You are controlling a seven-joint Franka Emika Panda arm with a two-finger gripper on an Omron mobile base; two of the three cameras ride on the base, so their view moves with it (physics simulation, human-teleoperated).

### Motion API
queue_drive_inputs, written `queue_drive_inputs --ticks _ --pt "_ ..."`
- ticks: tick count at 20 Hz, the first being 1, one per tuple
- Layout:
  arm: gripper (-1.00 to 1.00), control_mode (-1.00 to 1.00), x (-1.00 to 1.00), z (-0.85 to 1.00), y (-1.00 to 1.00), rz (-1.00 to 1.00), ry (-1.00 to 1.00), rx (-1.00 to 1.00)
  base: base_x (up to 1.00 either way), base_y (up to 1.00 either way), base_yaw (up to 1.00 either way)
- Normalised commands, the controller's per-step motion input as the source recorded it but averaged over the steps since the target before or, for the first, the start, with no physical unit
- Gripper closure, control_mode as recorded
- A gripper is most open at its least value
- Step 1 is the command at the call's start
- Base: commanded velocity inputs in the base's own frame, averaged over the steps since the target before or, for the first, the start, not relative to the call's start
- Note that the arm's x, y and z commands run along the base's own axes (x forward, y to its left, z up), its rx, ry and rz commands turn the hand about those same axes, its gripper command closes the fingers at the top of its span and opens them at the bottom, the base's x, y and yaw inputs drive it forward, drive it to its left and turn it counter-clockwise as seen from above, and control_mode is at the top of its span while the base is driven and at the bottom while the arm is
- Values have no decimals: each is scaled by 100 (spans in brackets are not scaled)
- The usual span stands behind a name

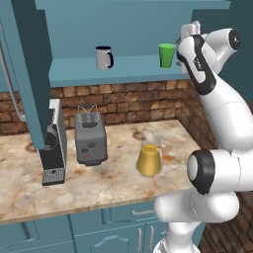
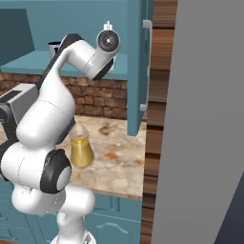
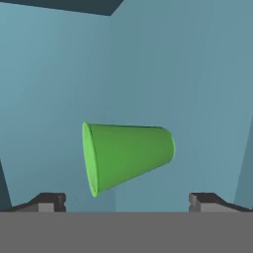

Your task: There is a tray on the dining counter. Grab the cup, mug, and pitcher and place them on the tray. The pitcher may be placed next to the tray if it cannot fit the tray.

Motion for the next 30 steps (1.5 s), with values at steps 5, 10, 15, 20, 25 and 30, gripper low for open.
queue_drive_inputs --ticks 5,10,15,20,25,30 --pt "-100 -100 30 0 -7 0 0 0 0 0 0" --pt "-100 -100 21 0 -2 0 0 0 0 0 0" --pt "-100 -100 18 -5 0 0 0 0 0 0 0" --pt "-100 -100 14 -11 0 0 0 0 0 0 0" --pt "-100 -100 17 -8 0 0 0 0 0 0 0" --pt "-100 -100 20 0 0 0 0 0 0 0 0"
